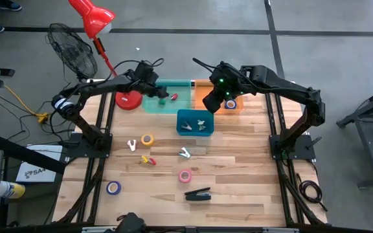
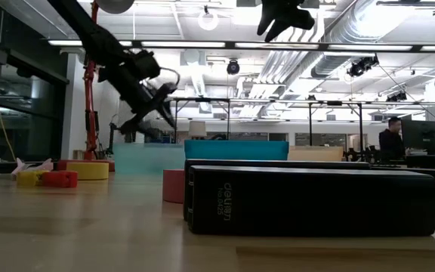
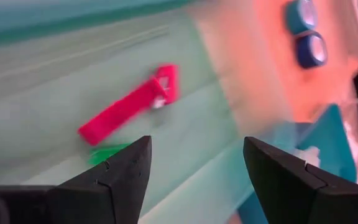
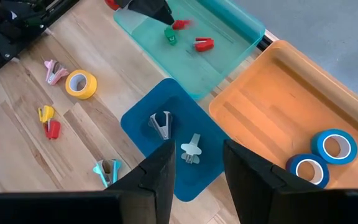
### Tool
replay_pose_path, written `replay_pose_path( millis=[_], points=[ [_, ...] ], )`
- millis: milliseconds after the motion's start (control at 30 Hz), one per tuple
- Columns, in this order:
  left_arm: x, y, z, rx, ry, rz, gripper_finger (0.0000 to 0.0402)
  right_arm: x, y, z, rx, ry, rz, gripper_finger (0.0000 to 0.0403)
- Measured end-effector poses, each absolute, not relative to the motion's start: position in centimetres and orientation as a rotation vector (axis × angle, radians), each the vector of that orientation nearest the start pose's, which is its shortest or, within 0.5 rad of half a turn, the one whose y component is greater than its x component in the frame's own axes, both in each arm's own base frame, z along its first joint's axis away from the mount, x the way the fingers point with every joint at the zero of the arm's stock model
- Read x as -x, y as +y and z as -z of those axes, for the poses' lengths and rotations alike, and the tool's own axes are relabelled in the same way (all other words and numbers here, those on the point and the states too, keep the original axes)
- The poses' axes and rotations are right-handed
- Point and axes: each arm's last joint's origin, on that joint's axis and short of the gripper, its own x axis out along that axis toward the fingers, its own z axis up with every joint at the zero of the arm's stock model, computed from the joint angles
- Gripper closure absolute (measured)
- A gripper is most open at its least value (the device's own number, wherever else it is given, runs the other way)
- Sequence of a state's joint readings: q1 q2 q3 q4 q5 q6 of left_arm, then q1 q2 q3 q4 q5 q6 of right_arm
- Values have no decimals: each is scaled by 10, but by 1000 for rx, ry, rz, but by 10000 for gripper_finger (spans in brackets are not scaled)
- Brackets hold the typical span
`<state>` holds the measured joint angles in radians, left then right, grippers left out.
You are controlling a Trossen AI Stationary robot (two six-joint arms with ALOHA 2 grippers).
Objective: Pick and place Stapler, Stapler remover, tape
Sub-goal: Put the pink staple remover into the blue bin
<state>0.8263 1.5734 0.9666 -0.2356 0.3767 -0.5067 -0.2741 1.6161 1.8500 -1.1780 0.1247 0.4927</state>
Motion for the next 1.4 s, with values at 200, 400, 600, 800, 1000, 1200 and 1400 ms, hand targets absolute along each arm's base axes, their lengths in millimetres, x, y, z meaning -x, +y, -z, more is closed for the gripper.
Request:
replay_pose_path(
  millis=[200, 400, 600, 800, 1000, 1200, 1400],
  points=[
    [-244, 219, -225, 874, 592, -558, 152, -300, -88, -404, -520, 840, 596, 279],
    [-243, 217, -233, 866, 664, -564, 152, -300, -88, -404, -521, 847, 595, 279],
    [-232, 202, -255, 742, 717, -532, 152, -300, -81, -403, -490, 867, 601, 279],
    [-212, 174, -282, 642, 768, -543, 152, -302, -71, -402, -458, 874, 601, 279],
    [-185, 141, -292, 675, 941, -699, 152, -303, -67, -403, -450, 874, 595, 279],
    [-168, 113, -299, 692, 1029, -884, 152, -303, -67, -403, -450, 874, 595, 279],
    [-160, 89, -304, 694, 1035, -987, 152, -303, -67, -403, -450, 875, 595, 279]
  ],
)
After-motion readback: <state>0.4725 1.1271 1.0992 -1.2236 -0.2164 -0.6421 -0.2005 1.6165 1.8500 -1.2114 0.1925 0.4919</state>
